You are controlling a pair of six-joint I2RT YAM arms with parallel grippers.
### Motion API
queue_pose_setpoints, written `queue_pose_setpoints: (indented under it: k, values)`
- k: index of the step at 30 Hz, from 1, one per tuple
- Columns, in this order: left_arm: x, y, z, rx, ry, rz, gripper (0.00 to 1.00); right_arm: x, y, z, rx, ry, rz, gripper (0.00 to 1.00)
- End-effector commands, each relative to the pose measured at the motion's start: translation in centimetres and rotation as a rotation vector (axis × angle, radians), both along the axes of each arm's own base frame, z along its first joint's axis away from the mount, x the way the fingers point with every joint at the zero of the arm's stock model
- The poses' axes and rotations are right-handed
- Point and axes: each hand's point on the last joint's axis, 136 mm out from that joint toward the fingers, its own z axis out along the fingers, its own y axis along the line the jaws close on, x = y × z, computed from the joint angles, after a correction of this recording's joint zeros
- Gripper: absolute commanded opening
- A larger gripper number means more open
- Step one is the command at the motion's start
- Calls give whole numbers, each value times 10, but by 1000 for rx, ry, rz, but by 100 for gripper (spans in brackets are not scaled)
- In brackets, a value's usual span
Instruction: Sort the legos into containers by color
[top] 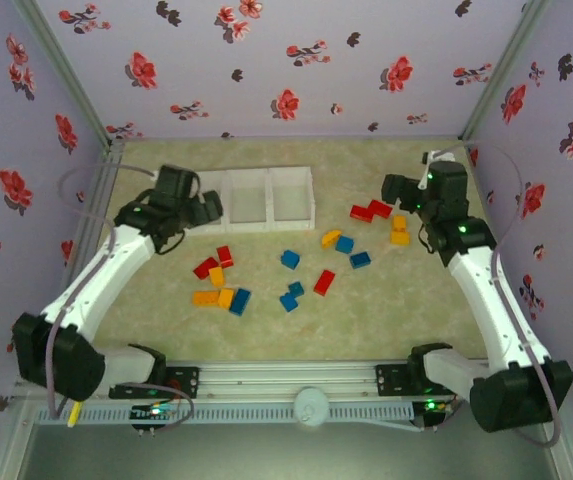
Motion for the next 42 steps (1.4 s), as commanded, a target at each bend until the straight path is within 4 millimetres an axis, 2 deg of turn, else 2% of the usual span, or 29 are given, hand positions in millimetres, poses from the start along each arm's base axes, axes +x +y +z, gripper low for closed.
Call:
queue_pose_setpoints:
  k: [1, 5, 8, 13, 18, 26, 42]
  values:
    - [-31, -11, -35, -4, 158, 61, 100, 0, 26, -21, -7, 122, 84, 91]
    - [-51, -24, -68, 2, 240, 82, 99, 1, 46, -44, -27, 174, 128, 90]
    - [-62, -29, -85, 20, 290, 88, 94, 1, 61, -59, -27, 203, 154, 89]
    - [-74, -26, -110, 61, 356, 105, 89, 1, 68, -73, -46, 243, 162, 85]
    - [-73, -27, -123, 78, 370, 87, 88, -2, 69, -74, -48, 254, 166, 82]
    - [-75, -29, -148, 118, 434, 57, 68, -9, 66, -75, -56, 267, 161, 79]
    - [-78, -27, -168, 160, 482, 50, 56, -16, 63, -72, -56, 269, 157, 75]
